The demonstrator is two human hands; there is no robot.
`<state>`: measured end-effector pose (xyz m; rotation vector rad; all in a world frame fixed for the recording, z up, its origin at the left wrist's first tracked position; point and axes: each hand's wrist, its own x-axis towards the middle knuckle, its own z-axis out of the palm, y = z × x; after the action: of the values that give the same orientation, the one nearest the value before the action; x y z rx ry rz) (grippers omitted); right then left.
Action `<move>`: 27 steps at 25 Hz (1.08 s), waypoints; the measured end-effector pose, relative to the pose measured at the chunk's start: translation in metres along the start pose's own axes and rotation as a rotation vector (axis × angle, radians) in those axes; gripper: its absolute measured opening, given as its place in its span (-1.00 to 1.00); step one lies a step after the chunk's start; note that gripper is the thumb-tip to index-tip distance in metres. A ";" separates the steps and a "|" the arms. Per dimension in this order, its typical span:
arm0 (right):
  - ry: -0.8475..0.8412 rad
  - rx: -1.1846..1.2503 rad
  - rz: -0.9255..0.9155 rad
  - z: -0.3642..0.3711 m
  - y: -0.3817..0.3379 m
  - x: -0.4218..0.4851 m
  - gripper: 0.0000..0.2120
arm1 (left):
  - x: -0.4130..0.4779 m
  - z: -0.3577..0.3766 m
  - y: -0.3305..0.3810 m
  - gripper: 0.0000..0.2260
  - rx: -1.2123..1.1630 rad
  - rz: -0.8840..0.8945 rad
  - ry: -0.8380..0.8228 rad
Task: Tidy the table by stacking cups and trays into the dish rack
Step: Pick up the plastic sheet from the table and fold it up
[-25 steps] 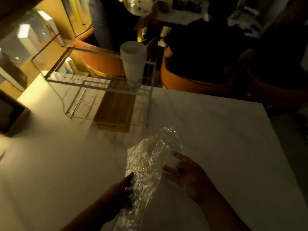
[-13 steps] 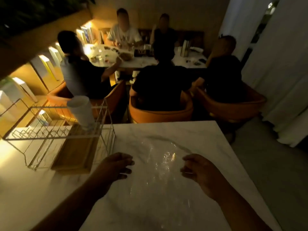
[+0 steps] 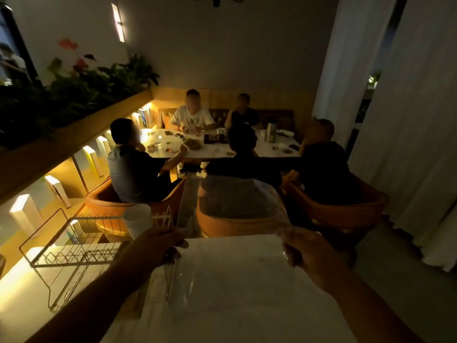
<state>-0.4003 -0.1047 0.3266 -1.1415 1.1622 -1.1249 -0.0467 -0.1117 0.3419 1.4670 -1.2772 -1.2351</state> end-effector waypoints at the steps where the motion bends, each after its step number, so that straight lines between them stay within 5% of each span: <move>1: -0.003 0.029 -0.009 0.005 -0.008 0.002 -0.83 | 0.003 -0.007 0.005 -0.86 -0.001 0.024 -0.026; 8: 0.020 0.045 -0.061 0.041 -0.027 0.017 -0.75 | 0.030 -0.045 0.013 -0.60 0.029 0.113 -0.038; 12: 0.008 -0.130 -0.094 0.042 -0.022 0.022 -0.67 | 0.043 -0.059 0.014 -0.80 0.062 0.136 -0.119; 15: 0.013 -0.160 -0.075 0.036 -0.020 0.027 -0.61 | 0.049 -0.071 0.015 -0.76 0.049 0.100 -0.167; 19: 0.003 -0.184 -0.076 0.032 -0.021 0.027 -0.67 | 0.040 -0.062 0.032 -0.71 0.204 0.288 -0.180; 25: 0.135 -0.398 -0.172 0.040 -0.047 0.010 -0.82 | 0.028 -0.037 0.065 -0.73 0.432 0.618 0.105; 27: 0.080 -0.567 -0.225 0.055 -0.057 0.005 -0.71 | 0.023 -0.031 0.075 -0.72 0.503 0.712 0.107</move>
<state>-0.3482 -0.1109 0.3855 -1.7065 1.4964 -1.0420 -0.0308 -0.1466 0.4172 1.1935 -1.8958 -0.3748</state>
